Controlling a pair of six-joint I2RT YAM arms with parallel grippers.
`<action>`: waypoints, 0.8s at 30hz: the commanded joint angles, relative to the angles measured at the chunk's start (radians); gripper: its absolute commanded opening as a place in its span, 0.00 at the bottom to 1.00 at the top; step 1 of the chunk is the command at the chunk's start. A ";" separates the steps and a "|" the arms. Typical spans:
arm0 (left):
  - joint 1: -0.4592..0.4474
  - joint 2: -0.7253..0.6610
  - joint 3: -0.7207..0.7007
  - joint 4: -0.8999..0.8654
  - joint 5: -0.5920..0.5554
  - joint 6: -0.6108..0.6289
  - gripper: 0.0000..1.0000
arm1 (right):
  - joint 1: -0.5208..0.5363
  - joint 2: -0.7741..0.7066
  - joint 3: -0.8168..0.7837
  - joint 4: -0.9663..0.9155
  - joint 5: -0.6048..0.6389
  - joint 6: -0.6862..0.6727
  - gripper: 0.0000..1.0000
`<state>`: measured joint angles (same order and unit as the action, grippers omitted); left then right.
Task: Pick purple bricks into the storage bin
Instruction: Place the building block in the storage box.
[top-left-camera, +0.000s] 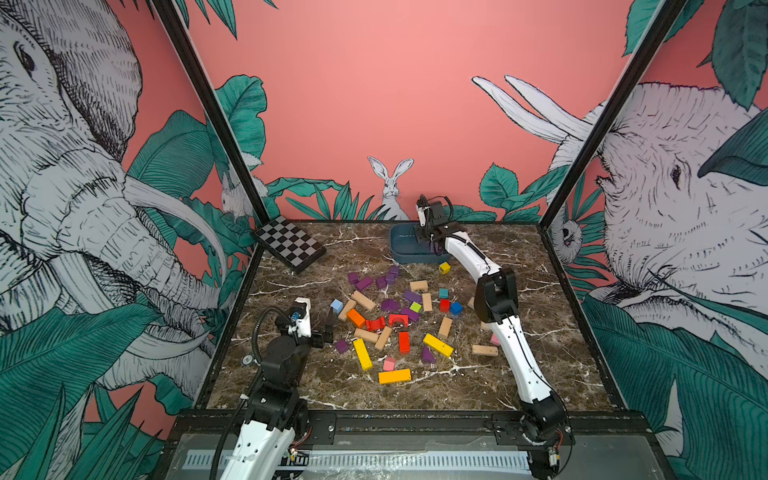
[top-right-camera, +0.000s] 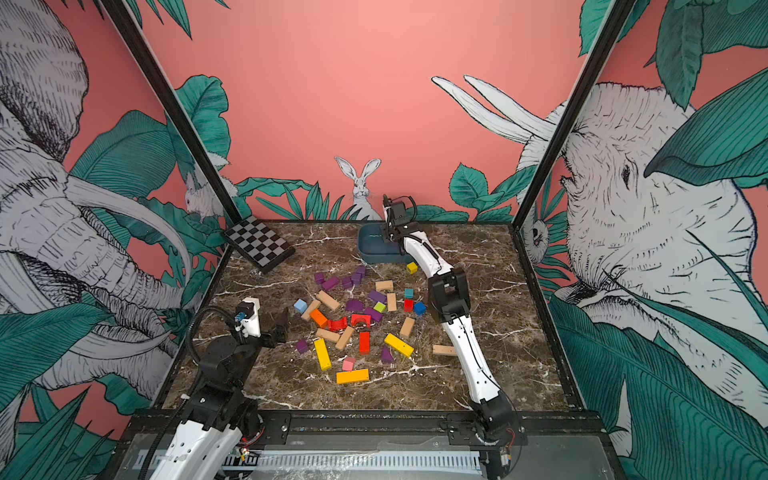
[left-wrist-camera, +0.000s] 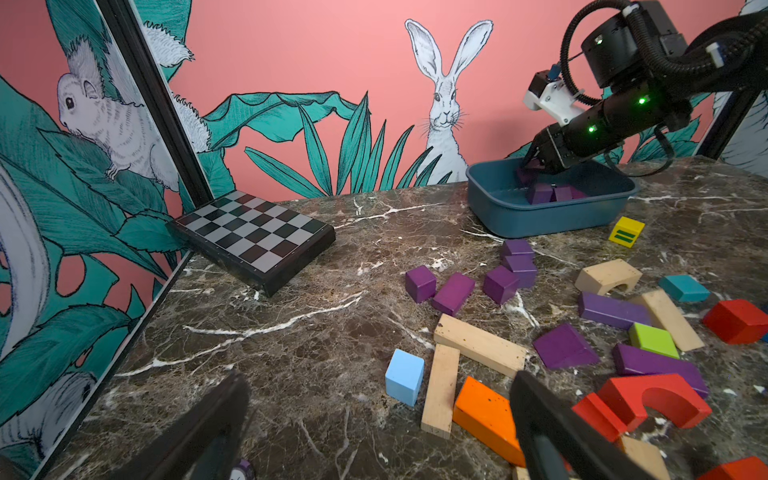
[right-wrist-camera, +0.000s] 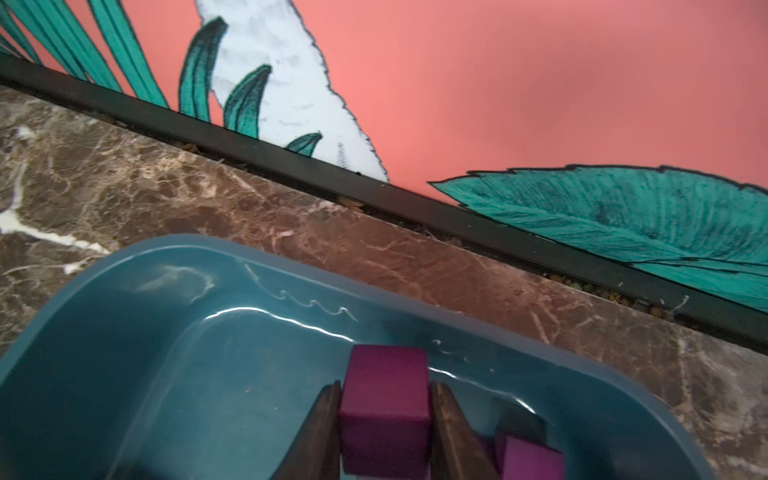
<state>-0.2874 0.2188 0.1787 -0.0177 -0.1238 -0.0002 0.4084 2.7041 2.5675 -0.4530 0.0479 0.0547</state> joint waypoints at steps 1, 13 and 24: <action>-0.004 -0.005 -0.007 0.004 0.003 -0.003 0.99 | -0.003 0.021 0.029 0.020 -0.012 -0.008 0.28; -0.004 0.000 -0.005 0.006 0.009 -0.003 0.99 | 0.008 0.009 0.027 0.074 -0.075 -0.013 0.30; -0.004 -0.001 -0.005 0.006 0.016 0.000 0.99 | 0.016 0.010 -0.025 0.127 -0.068 0.023 0.31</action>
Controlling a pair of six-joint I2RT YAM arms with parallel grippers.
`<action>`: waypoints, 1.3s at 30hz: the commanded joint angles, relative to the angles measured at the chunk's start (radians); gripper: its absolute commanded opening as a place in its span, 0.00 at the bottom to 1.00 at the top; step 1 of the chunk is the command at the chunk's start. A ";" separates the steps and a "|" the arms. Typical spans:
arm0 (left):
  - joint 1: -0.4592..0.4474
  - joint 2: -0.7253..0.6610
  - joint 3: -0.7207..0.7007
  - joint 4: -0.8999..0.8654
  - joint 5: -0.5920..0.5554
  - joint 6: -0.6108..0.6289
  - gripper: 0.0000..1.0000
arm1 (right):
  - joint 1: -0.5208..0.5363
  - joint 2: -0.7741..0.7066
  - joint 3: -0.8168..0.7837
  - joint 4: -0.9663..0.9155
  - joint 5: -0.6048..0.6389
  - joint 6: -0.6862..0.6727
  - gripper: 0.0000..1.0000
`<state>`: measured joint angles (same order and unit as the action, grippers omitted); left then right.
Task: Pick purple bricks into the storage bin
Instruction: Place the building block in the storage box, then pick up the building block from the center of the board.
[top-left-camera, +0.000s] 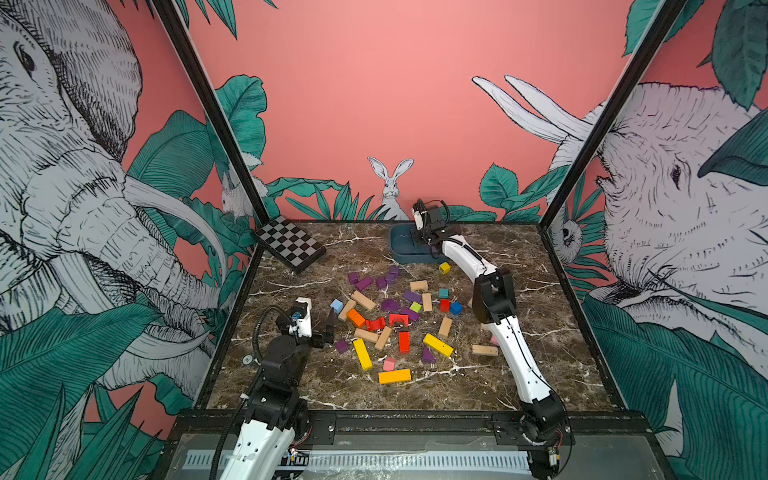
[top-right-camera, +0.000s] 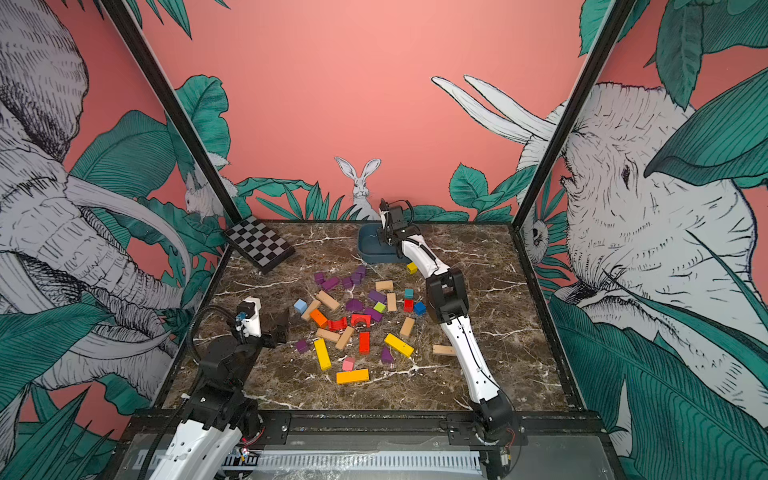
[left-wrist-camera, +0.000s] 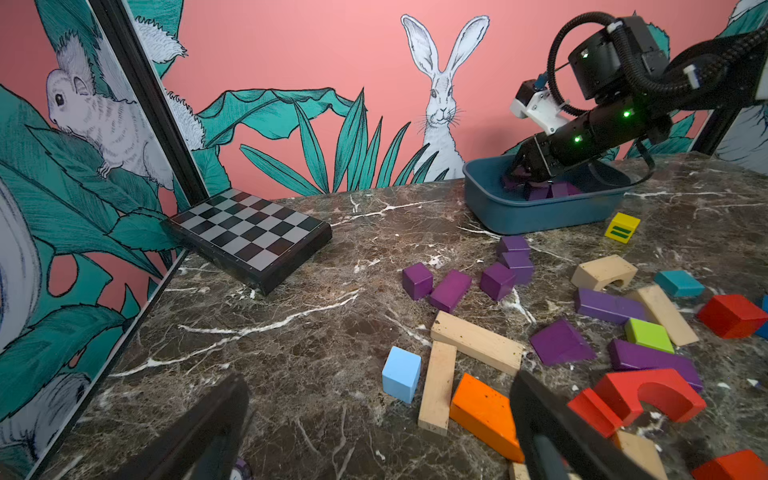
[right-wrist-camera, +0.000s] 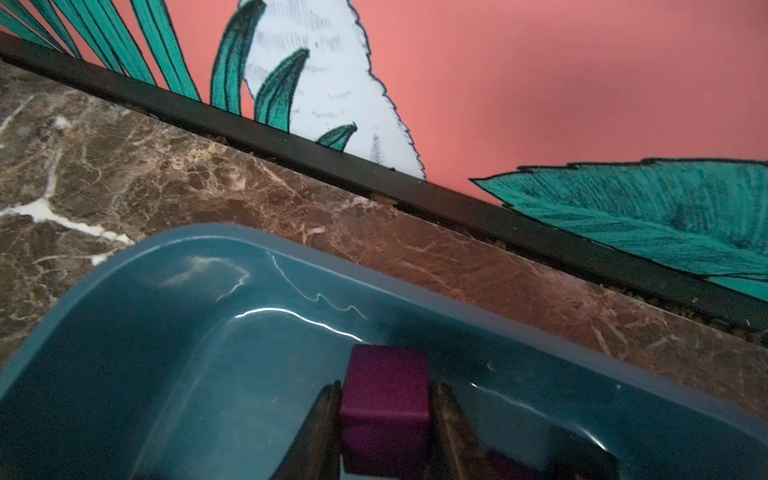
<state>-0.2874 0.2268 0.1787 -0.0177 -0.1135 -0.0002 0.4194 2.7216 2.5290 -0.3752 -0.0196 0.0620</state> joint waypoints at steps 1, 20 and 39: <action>-0.005 -0.011 -0.007 0.004 0.006 -0.001 0.99 | 0.006 -0.003 0.012 0.059 0.005 0.018 0.31; -0.004 -0.017 -0.008 0.004 0.006 0.000 0.99 | 0.005 -0.084 -0.047 0.104 0.054 -0.025 0.56; -0.004 -0.001 -0.001 0.005 -0.020 -0.009 0.99 | 0.068 -0.869 -1.043 0.189 0.011 -0.076 0.87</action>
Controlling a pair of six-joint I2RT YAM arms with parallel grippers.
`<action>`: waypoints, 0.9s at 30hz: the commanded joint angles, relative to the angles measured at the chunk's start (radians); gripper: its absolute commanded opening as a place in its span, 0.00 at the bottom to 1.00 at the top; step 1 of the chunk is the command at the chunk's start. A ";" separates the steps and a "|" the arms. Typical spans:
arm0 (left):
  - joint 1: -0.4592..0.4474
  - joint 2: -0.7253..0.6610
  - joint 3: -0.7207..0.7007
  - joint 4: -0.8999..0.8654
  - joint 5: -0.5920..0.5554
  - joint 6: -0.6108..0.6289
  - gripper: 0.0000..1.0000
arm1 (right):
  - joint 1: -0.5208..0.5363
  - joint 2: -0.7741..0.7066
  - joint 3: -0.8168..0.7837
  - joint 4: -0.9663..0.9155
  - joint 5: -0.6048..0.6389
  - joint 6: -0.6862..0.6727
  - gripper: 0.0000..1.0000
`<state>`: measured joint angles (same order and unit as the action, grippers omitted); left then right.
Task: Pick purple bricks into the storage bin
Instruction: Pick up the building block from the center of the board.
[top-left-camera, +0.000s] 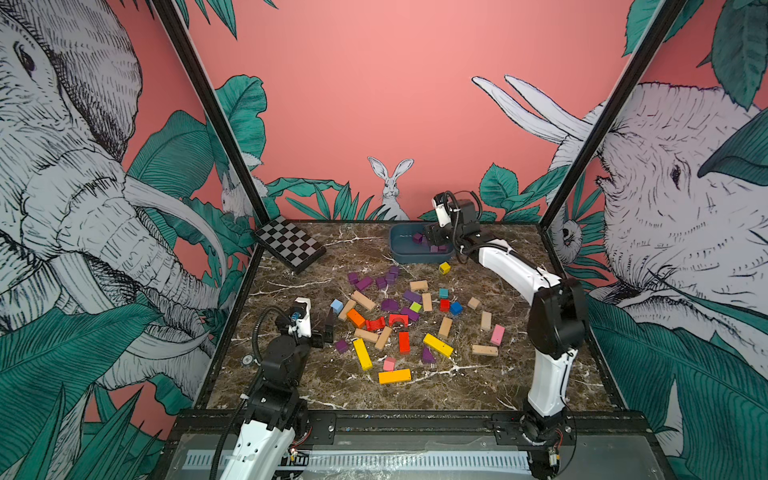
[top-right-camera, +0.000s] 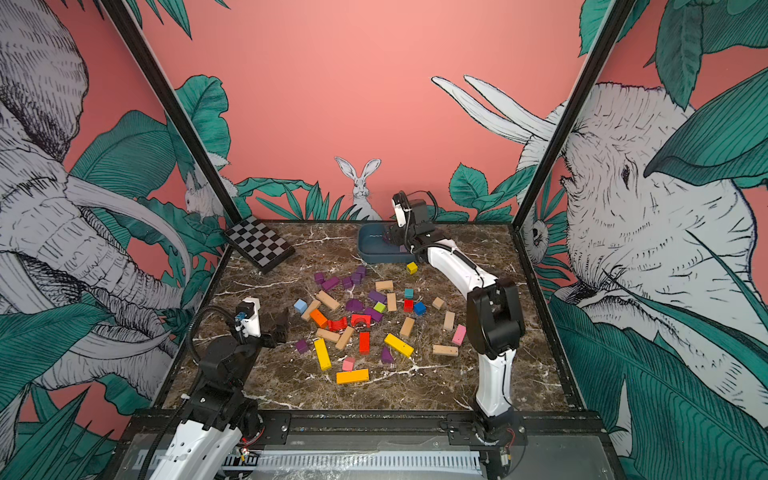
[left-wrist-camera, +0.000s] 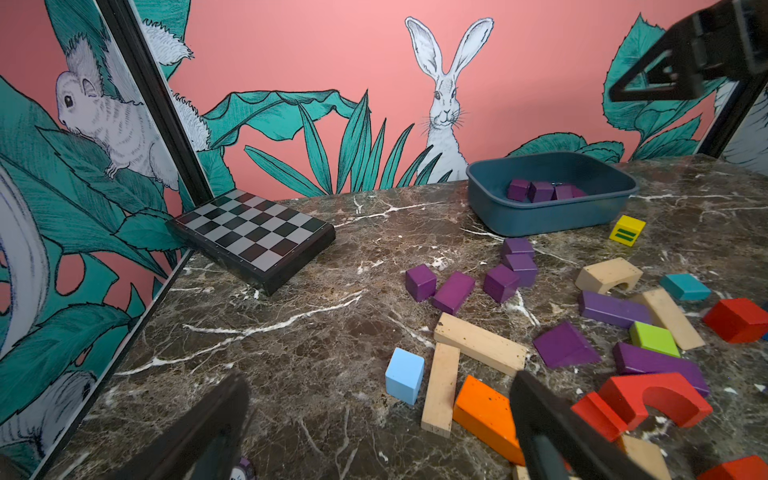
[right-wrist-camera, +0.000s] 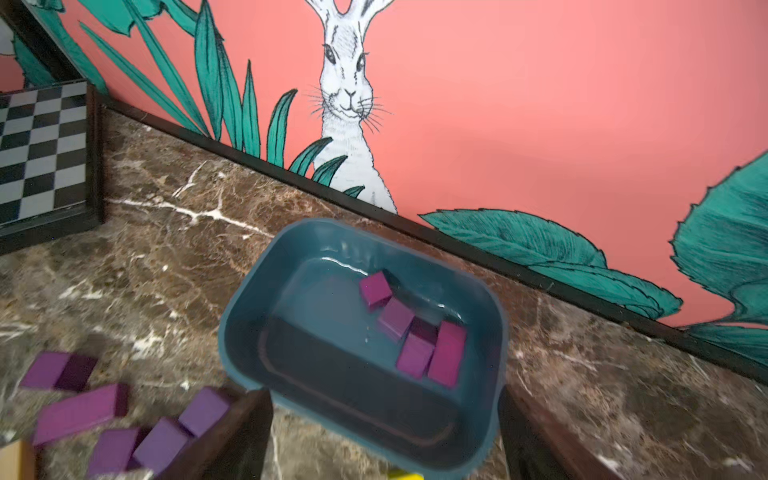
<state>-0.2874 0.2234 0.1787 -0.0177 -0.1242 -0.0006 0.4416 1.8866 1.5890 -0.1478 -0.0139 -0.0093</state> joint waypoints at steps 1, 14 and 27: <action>-0.004 0.003 -0.001 0.006 -0.009 -0.008 0.99 | 0.080 -0.065 -0.147 -0.060 0.042 -0.005 0.87; -0.004 0.061 0.012 0.027 -0.002 -0.006 0.99 | 0.406 -0.384 -0.509 -0.395 0.108 0.183 0.69; -0.004 0.035 0.006 0.018 0.001 -0.005 0.99 | 0.438 -0.414 -0.683 -0.408 -0.106 0.337 0.57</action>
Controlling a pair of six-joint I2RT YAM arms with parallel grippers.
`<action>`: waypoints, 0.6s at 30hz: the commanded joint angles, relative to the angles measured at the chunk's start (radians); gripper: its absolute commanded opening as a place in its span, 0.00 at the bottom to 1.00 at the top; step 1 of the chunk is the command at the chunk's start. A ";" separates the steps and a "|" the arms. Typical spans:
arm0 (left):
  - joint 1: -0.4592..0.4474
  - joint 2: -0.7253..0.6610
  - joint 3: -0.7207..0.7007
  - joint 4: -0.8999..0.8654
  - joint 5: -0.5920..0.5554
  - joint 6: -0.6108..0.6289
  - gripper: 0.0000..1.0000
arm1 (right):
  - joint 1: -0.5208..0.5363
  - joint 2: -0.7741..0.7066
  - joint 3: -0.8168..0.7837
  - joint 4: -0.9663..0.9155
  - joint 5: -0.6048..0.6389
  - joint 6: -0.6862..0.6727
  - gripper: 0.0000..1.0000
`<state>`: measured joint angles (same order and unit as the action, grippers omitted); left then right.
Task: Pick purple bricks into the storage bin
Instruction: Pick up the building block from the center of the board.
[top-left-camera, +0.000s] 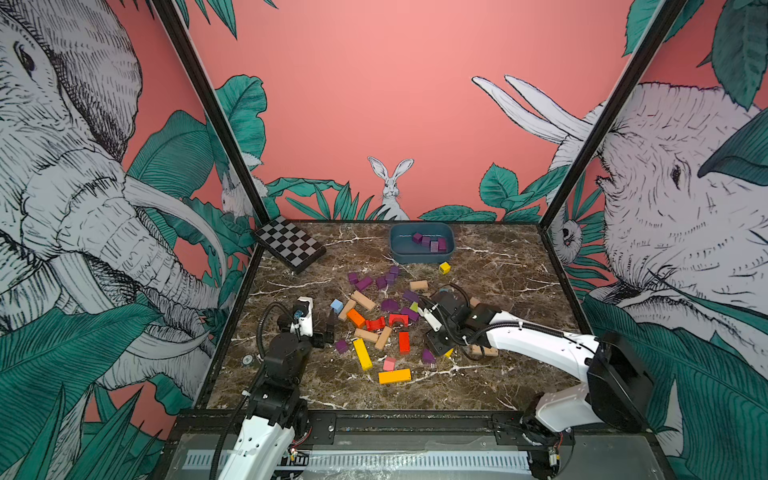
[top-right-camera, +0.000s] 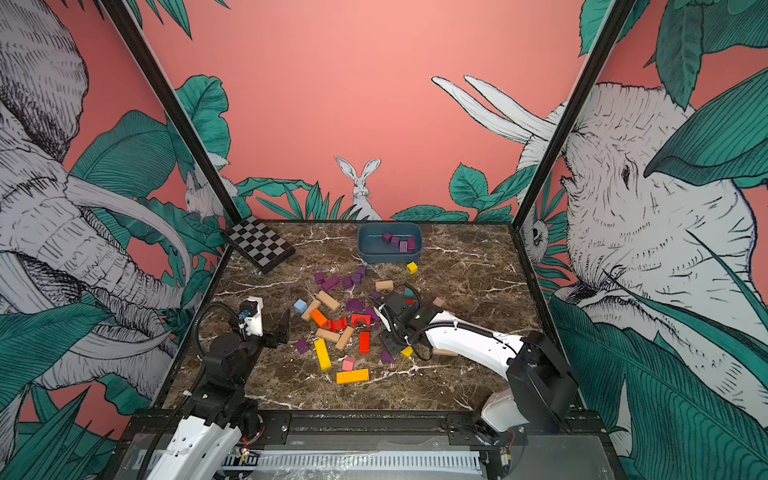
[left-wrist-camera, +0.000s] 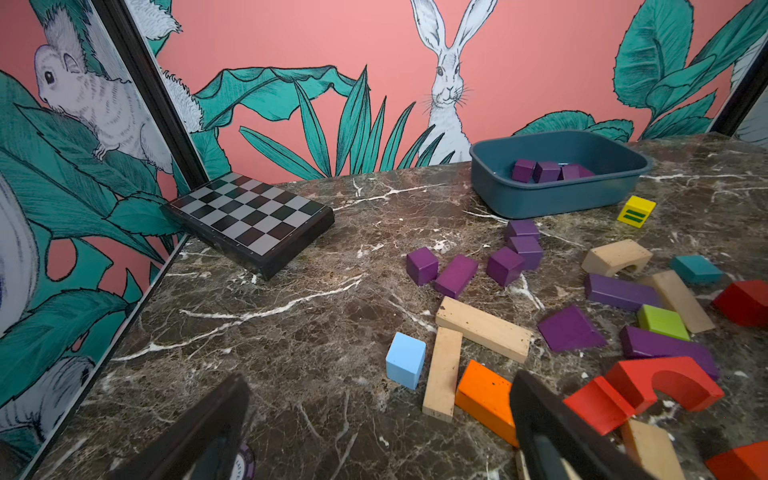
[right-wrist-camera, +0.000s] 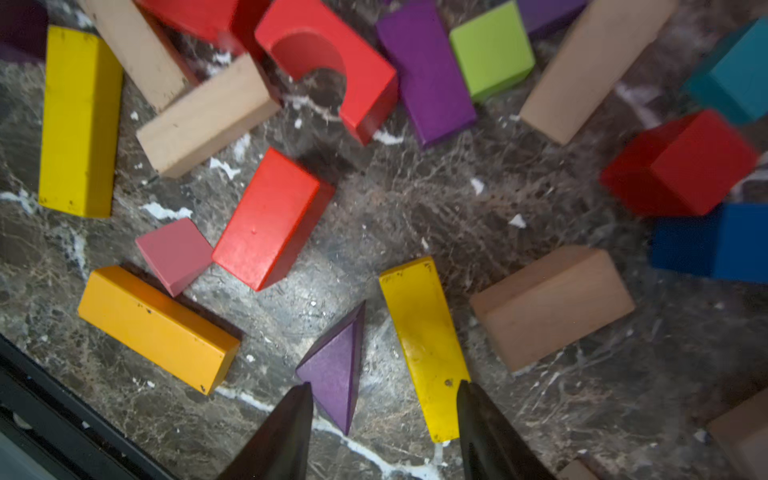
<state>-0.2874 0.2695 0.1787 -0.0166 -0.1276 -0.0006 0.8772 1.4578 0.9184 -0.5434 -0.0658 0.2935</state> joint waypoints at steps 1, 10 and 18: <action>-0.004 -0.013 0.005 0.017 0.005 -0.005 0.99 | 0.002 0.018 -0.016 -0.004 -0.058 0.035 0.57; -0.004 0.016 0.011 0.027 0.005 -0.004 0.99 | 0.017 0.045 -0.034 0.025 -0.083 0.044 0.58; -0.004 0.033 0.017 0.033 0.008 -0.003 0.99 | 0.038 0.100 -0.013 0.045 -0.084 0.044 0.57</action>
<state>-0.2874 0.3027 0.1787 -0.0158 -0.1238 -0.0006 0.9070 1.5379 0.8883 -0.5121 -0.1440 0.3298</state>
